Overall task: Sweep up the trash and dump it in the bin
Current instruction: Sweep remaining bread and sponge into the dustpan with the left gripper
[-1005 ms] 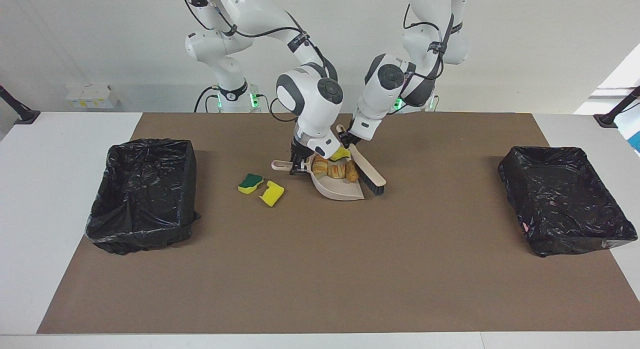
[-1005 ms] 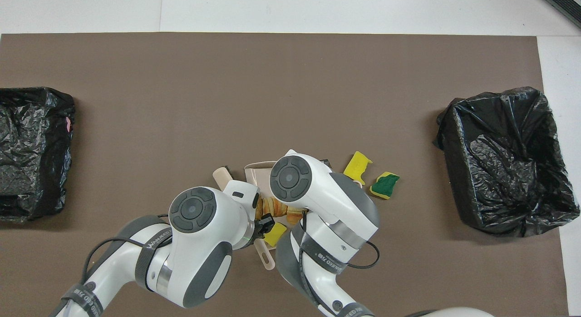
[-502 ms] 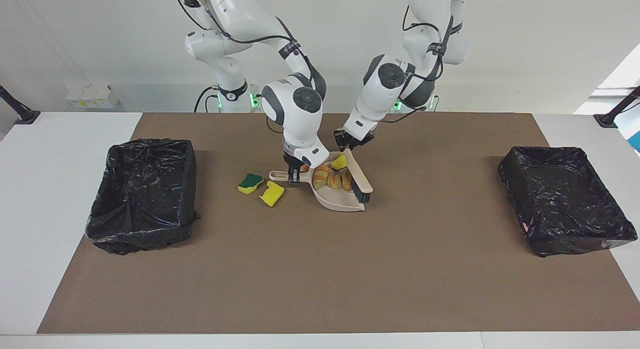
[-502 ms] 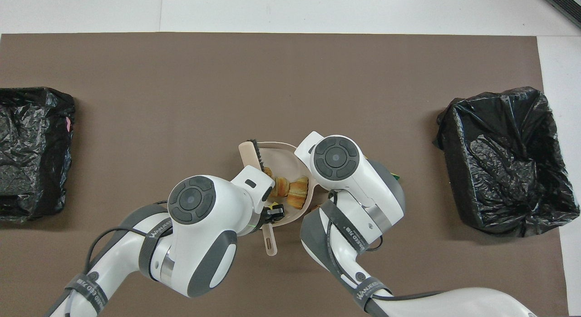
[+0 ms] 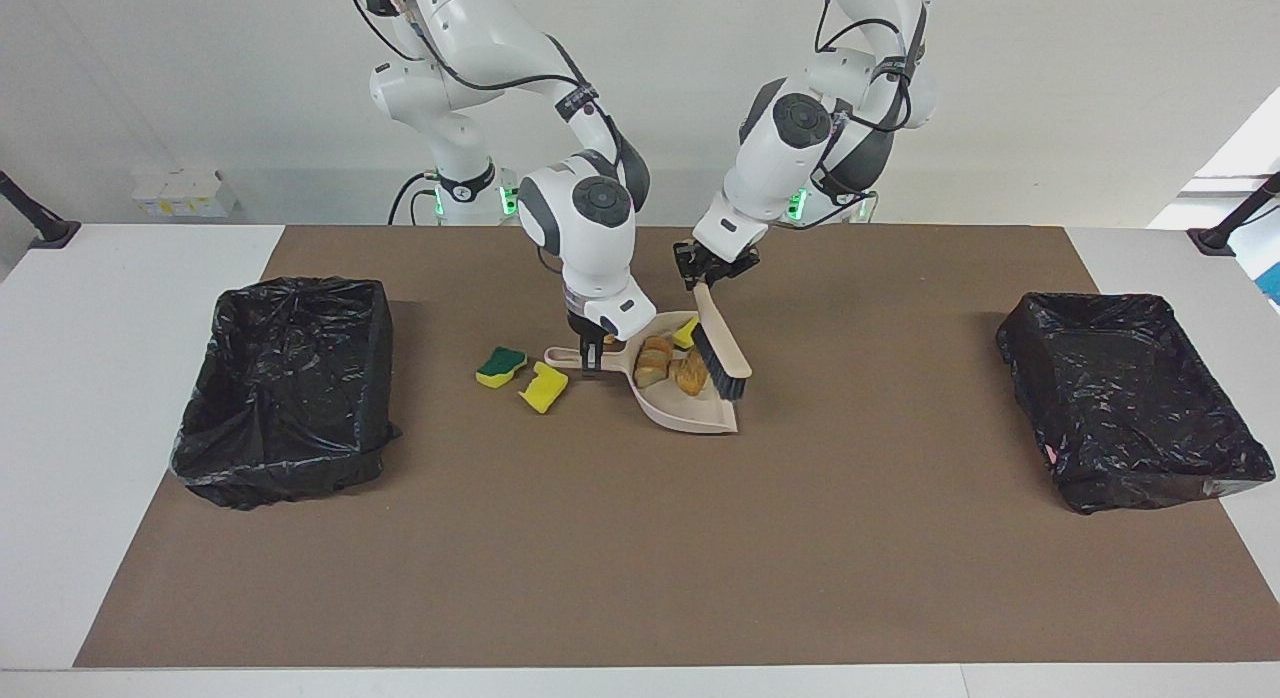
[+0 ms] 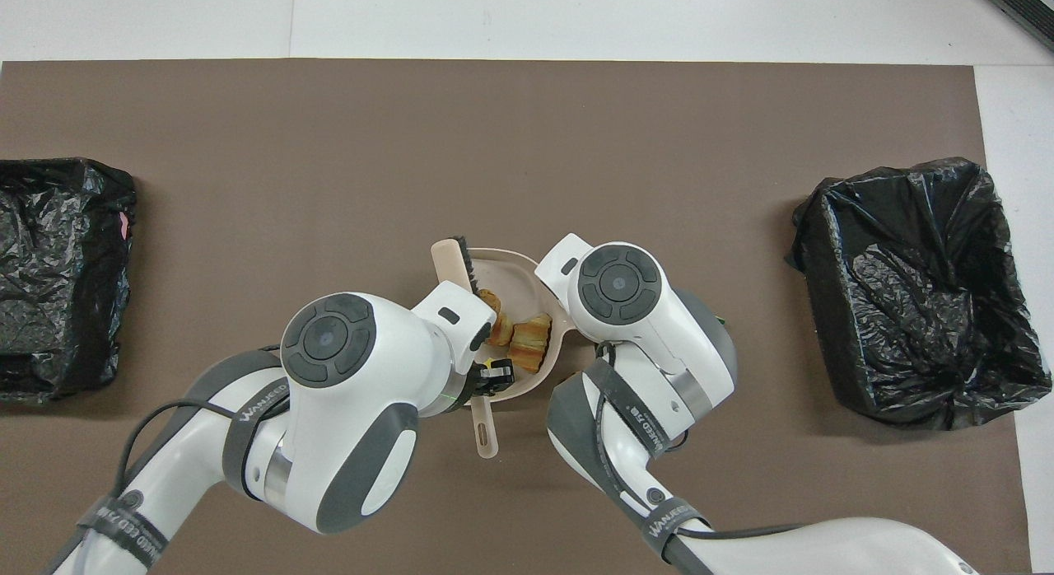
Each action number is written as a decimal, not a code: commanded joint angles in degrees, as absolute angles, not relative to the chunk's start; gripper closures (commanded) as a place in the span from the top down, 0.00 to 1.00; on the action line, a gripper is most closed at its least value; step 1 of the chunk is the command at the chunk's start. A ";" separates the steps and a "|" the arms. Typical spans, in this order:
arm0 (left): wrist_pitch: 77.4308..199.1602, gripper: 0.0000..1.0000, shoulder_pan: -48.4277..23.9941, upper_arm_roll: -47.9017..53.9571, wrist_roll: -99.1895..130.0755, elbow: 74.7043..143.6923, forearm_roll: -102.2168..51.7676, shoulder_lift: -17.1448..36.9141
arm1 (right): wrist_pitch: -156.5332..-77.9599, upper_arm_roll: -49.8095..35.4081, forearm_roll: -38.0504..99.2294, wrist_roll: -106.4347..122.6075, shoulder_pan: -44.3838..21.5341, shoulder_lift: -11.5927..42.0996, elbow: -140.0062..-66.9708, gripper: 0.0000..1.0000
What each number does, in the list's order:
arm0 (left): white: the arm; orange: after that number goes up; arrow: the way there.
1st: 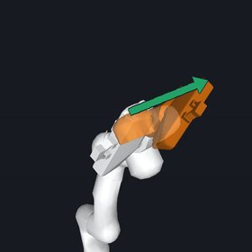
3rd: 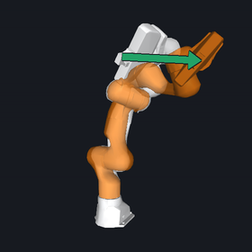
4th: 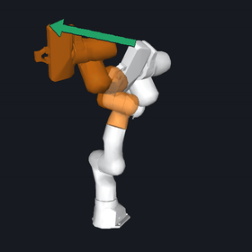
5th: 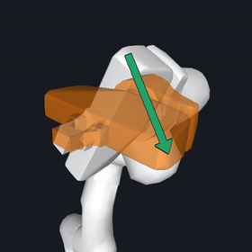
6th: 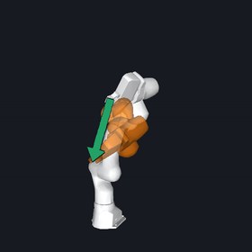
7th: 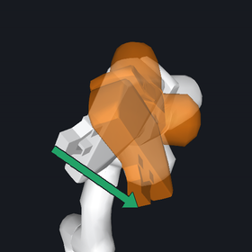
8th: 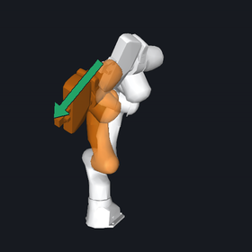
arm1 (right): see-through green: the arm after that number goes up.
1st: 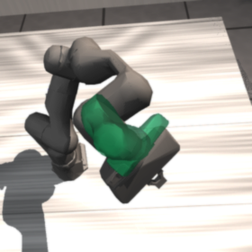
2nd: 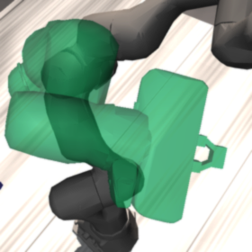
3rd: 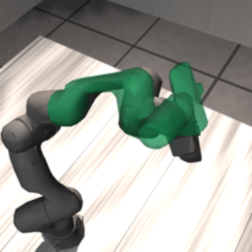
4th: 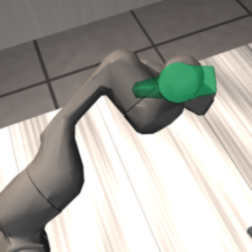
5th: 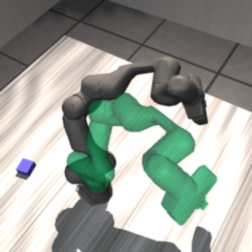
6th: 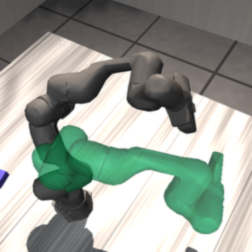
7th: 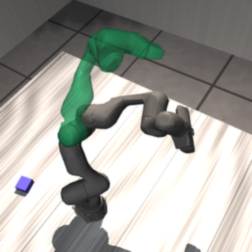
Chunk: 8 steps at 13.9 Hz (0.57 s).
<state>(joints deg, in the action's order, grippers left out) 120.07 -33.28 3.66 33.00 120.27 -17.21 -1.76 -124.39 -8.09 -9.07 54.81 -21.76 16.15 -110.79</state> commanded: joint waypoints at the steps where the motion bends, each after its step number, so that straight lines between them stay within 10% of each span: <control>1: 115.77 0.00 -32.61 3.78 32.69 118.05 -13.90 -3.34 | -125.42 -8.61 -5.37 58.17 -20.22 15.73 -110.74 0.00; 8: 100.20 0.00 -32.87 3.95 32.87 121.88 -9.93 -8.95 | -123.58 -8.61 -4.48 64.31 -17.50 14.68 -107.59 0.00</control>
<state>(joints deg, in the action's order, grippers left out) 102.60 -33.25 3.65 33.00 118.37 -11.06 -5.22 -124.69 -8.11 -6.63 59.33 -19.67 15.95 -108.94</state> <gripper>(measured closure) 0.736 0.678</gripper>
